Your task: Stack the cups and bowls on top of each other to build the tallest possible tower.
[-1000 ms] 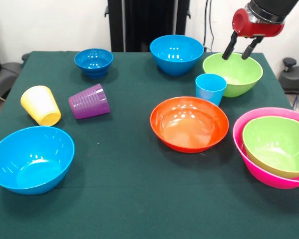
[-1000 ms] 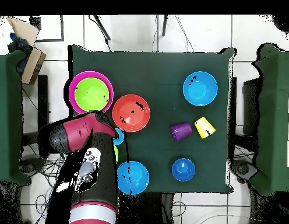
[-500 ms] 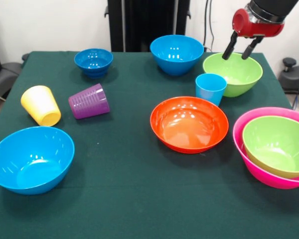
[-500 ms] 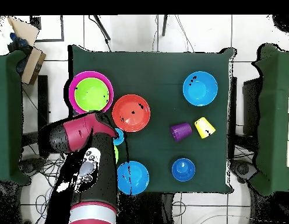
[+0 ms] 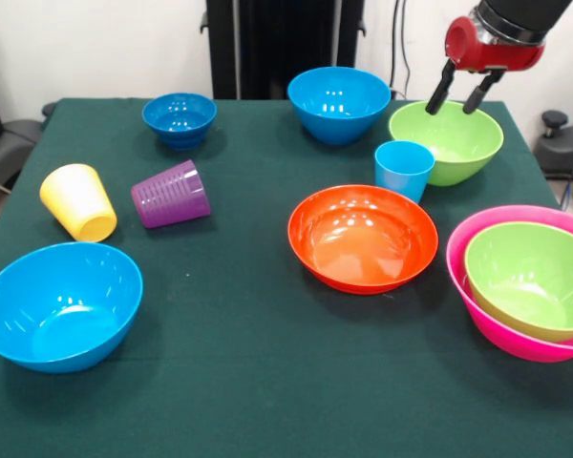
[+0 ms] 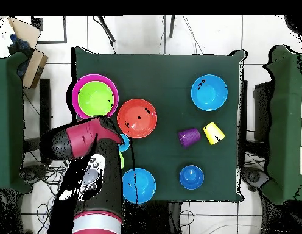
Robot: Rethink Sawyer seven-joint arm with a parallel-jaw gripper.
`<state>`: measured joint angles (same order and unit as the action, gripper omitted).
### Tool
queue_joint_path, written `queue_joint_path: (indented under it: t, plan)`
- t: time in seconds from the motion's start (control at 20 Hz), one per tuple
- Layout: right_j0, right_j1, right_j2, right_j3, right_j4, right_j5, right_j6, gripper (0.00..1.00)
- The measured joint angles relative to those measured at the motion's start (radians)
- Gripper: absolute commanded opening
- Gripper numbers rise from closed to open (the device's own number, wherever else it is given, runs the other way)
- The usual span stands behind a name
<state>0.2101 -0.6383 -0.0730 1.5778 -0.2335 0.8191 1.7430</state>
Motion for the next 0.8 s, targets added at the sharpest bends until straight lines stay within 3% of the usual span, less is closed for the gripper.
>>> queue_joint_path:
  t: [0.5,0.8]
  plan:
    - [-0.028,0.031,0.004,-0.013,0.016,0.0,0.0,1.0]
    - [-0.085,0.059,0.022,-0.03,0.022,0.0,0.0,1.0]
